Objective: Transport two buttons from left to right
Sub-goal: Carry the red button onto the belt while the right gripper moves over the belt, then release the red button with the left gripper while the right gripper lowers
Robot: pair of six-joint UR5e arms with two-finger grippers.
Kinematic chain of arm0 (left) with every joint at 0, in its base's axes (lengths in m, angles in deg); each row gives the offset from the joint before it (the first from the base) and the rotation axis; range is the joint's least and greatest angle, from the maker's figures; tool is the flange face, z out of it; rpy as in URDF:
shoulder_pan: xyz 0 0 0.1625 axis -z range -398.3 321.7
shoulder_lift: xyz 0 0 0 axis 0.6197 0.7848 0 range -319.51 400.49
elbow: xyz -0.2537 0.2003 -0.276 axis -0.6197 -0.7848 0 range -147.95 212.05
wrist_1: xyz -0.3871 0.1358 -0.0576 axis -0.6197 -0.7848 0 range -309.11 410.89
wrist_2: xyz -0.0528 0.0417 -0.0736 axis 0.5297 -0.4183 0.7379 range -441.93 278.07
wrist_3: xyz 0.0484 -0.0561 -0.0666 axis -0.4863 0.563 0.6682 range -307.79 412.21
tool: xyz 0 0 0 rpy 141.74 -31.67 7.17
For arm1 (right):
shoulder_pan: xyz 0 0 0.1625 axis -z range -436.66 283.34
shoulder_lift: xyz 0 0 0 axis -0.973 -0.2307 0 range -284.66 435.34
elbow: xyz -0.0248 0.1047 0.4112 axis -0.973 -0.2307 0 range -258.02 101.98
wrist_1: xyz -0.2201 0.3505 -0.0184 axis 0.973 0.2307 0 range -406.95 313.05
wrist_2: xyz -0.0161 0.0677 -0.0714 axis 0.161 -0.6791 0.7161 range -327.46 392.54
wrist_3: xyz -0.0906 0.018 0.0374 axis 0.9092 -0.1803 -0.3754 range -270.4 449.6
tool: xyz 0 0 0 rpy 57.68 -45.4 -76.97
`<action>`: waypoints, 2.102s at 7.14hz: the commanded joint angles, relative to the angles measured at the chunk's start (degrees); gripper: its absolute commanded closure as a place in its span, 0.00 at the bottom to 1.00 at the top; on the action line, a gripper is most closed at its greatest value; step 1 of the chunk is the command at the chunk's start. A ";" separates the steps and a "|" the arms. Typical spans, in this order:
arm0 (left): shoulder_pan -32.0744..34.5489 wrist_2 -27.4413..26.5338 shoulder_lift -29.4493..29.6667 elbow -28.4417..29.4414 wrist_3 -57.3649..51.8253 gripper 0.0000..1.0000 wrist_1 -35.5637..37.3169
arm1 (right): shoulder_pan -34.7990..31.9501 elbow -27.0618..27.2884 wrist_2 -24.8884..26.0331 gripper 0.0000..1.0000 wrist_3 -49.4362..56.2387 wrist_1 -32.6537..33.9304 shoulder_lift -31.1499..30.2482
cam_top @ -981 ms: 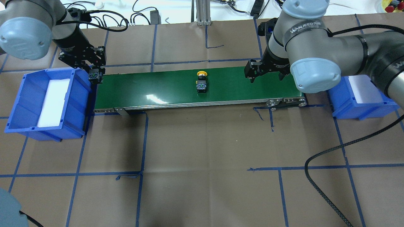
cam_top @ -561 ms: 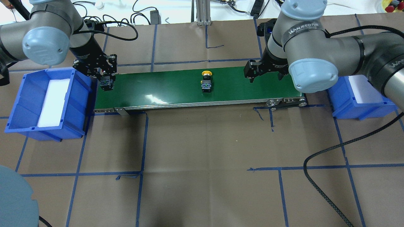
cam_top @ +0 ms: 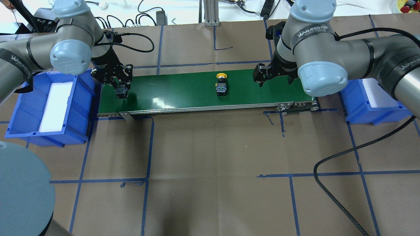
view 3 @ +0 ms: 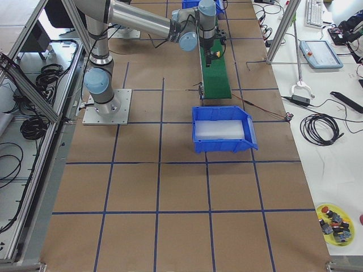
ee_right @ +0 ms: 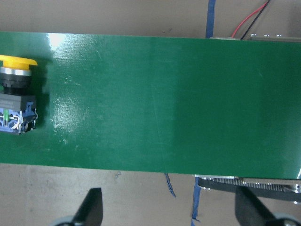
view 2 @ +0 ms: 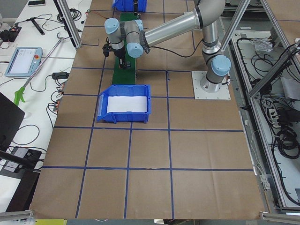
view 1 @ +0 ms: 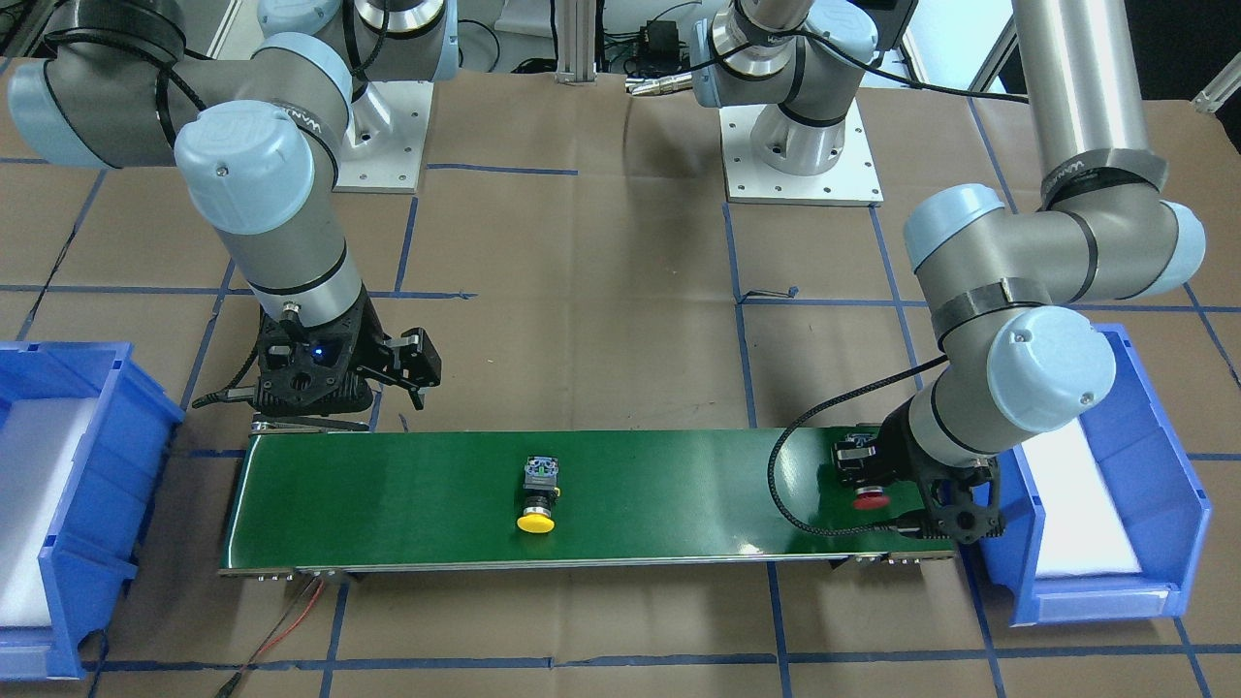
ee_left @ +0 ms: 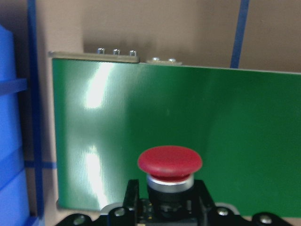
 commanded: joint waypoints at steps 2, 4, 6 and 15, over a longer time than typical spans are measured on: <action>-0.10 -0.36 1.55 -0.03 -2.34 0.85 3.81 | -0.09 -0.75 0.03 0.00 -0.41 6.51 4.52; -0.19 -0.36 2.08 -0.12 -1.38 0.51 5.57 | 0.26 -1.97 -0.23 0.00 -0.50 7.76 6.10; -0.19 -0.36 2.08 -0.03 -0.49 0.00 5.23 | 0.61 -2.68 -1.19 0.00 -0.68 7.32 6.63; 0.77 1.30 -22.86 0.93 8.18 0.00 -21.45 | 2.20 -3.12 -2.77 0.00 -3.84 7.50 8.92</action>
